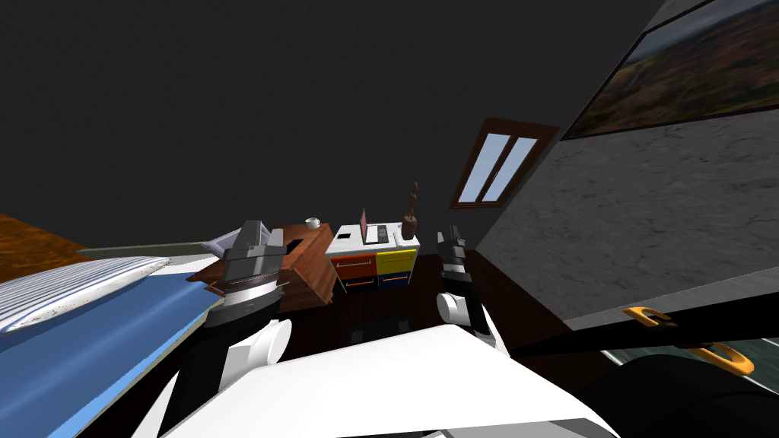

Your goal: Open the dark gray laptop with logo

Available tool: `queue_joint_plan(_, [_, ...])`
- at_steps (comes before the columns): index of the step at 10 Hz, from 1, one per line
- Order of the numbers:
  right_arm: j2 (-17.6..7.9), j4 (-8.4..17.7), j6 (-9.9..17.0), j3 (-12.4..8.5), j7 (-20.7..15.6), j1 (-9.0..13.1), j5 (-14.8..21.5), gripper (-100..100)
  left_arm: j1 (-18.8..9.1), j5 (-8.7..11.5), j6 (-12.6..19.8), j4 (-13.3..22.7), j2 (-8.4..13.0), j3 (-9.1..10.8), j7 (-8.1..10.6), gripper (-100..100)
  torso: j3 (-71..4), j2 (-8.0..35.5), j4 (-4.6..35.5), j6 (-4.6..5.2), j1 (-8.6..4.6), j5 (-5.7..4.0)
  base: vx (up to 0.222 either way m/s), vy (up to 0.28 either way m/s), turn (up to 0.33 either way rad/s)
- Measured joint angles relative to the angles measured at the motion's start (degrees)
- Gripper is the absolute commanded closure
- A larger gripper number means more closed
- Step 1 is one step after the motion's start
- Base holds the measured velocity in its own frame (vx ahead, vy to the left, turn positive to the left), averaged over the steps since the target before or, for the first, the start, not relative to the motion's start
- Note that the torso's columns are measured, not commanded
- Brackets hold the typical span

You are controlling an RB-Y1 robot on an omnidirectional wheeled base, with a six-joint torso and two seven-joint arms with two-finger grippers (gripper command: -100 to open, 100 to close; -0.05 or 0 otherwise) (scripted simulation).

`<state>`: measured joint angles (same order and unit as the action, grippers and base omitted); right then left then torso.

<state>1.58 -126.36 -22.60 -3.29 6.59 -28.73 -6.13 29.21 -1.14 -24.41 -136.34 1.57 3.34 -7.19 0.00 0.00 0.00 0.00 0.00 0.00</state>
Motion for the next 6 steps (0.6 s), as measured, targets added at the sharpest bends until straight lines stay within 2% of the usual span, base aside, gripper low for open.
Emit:
queue_joint_plan(2, [0.0, 0.0, 0.0, 0.0, 0.0, 0.0, 0.0, 0, 0.0, 0.0, 0.0, 0.0, 0.0, 0.0, 0.0, 0, -12.0, 6.0, 6.0, 0.0, 0.0, 0.0, 0.0, 0.0, 0.0])
queue_joint_plan(6, [0.0, 0.0, 0.0, 0.0, 0.0, 0.0, 0.0, 0, 0.0, 0.0, 0.0, 0.0, 0.0, 0.0, 0.0, 0, -45.4, 22.7, 22.7, 0.0, 0.0, 0.0, 0.0, 0.0, 0.0])
